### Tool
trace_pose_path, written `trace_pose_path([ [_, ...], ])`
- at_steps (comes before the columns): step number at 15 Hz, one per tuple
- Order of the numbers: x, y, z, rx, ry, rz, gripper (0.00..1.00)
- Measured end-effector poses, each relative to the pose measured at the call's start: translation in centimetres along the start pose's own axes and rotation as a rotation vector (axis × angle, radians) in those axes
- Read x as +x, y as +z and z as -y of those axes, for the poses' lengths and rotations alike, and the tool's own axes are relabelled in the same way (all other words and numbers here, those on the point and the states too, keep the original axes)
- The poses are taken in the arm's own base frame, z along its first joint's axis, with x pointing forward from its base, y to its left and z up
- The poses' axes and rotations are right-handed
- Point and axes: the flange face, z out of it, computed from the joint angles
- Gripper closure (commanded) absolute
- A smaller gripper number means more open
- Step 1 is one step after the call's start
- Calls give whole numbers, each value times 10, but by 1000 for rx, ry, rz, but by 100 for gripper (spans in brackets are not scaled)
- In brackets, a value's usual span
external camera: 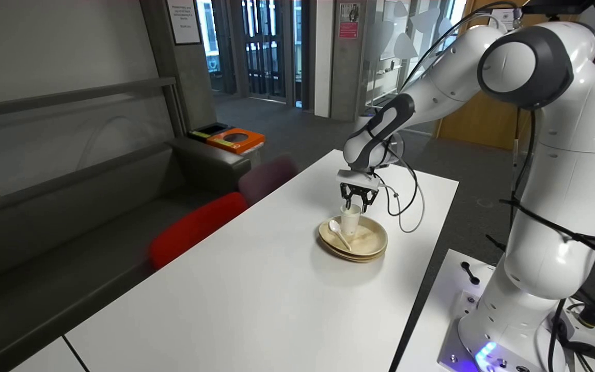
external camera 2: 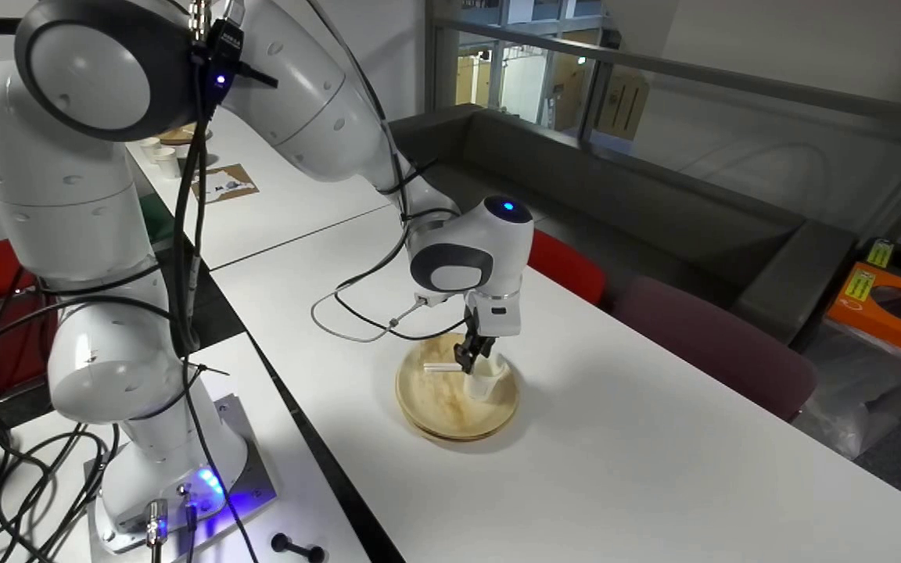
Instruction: Remove the cup from the plate
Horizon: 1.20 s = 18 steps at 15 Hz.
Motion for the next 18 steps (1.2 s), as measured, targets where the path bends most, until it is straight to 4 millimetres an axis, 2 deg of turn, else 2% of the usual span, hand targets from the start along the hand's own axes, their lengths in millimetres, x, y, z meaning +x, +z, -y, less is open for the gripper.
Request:
trace_pose_path([
  [1, 0, 0, 0, 0, 0, 0, 53],
  [2, 0, 0, 0, -1, 0, 0, 61],
  [4, 0, 0, 0, -1, -1, 0, 57],
  [10, 0, 1, 0, -3, -2, 0, 59],
  [12, 1, 2, -1, -6, -1, 0, 63],
  [13, 1, 3, -1, -8, 0, 1, 68],
  [14, 2, 4, -2, -11, 1, 1, 67],
  [16, 2, 7, -2, -16, 2, 3, 75],
  [17, 2, 8, -3, -19, 2, 4, 75],
  [18, 2, 9, -3, -20, 2, 4, 71],
])
